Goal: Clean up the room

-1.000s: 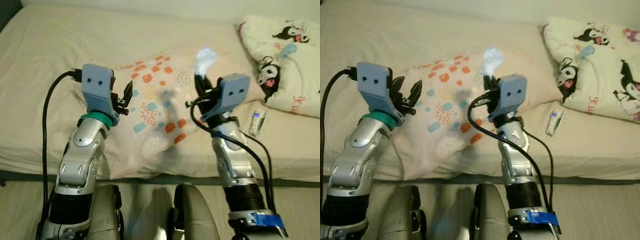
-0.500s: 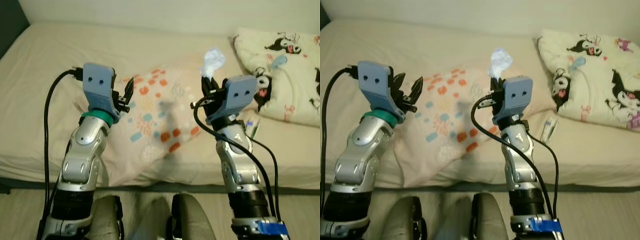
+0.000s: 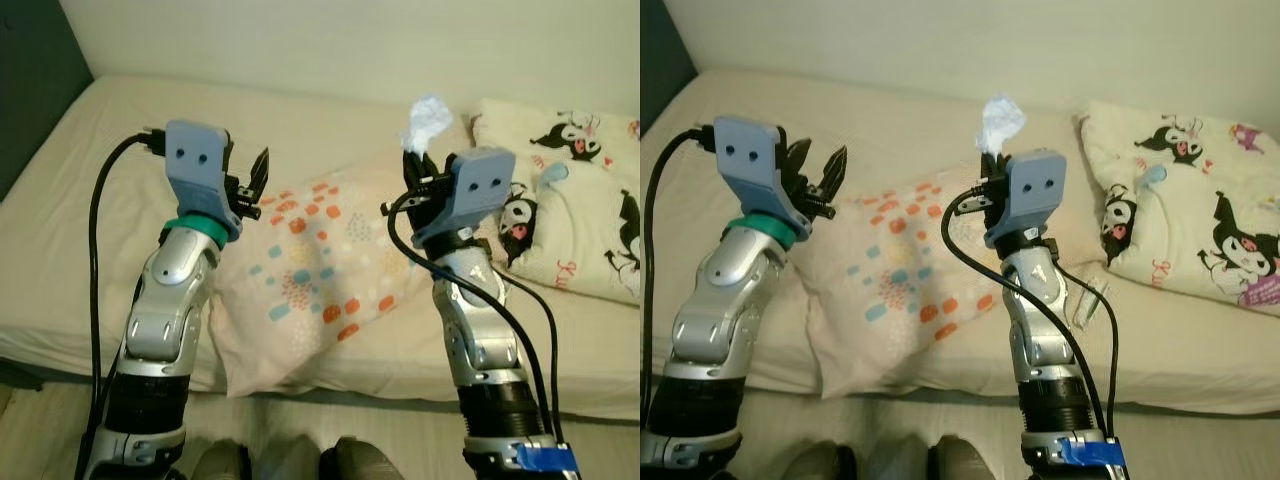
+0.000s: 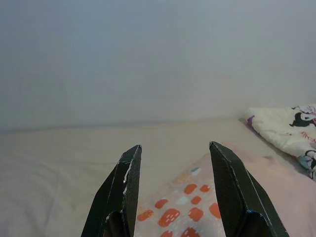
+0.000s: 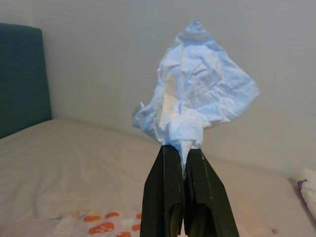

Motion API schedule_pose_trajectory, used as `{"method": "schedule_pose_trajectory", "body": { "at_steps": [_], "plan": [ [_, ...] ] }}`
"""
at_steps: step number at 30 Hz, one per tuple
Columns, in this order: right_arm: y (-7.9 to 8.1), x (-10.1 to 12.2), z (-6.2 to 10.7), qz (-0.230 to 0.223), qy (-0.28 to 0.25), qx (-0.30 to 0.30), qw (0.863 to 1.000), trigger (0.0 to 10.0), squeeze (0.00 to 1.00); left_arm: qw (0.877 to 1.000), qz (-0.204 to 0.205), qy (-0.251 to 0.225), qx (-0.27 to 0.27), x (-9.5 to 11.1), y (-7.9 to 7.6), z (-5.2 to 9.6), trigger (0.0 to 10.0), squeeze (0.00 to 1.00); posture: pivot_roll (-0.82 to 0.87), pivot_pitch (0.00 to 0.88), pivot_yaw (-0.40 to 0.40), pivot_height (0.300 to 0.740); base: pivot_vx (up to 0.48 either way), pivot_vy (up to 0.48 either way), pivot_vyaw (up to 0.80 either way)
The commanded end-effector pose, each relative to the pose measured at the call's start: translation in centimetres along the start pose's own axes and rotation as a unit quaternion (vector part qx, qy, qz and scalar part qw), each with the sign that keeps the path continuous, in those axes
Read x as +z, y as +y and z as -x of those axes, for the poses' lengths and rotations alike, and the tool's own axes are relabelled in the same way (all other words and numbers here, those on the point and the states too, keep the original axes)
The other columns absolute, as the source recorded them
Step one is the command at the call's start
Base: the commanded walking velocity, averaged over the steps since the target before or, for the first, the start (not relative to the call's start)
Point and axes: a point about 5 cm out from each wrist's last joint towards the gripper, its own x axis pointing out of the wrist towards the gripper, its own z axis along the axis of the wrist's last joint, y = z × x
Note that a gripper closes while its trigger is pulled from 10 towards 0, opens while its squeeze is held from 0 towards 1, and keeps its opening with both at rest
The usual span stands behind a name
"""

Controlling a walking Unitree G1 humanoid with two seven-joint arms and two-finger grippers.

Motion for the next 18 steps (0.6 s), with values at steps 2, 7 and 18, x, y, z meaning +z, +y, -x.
{"method": "schedule_pose_trajectory", "body": {
  "at_steps": [2, 7, 18],
  "plan": [
    [-0.20, -0.20, 0.31, 0.005, 0.010, -0.005, 1.000, 10.0, 0.00, 1.000, 0.006, 0.004, -0.003, -0.39, -0.30, -0.04, 10.0, 0.00, -0.01, 0.024, -0.053, 0.740, 0.000, 0.000, 0.00],
    [-0.02, -0.10, 0.26, 0.006, 0.008, -0.005, 1.000, 10.0, 0.00, 1.000, 0.008, 0.004, -0.003, -0.47, -0.32, -0.06, 10.0, 0.00, -0.01, 0.021, -0.054, 0.740, 0.000, 0.000, 0.00],
    [0.44, -0.15, 0.33, 0.000, 0.009, 0.002, 1.000, 10.0, 0.00, 1.000, 0.011, 0.002, -0.004, -0.48, -0.39, -0.03, 10.0, 0.00, -0.01, 0.020, -0.053, 0.740, 0.000, 0.000, 0.00]
  ]
}}
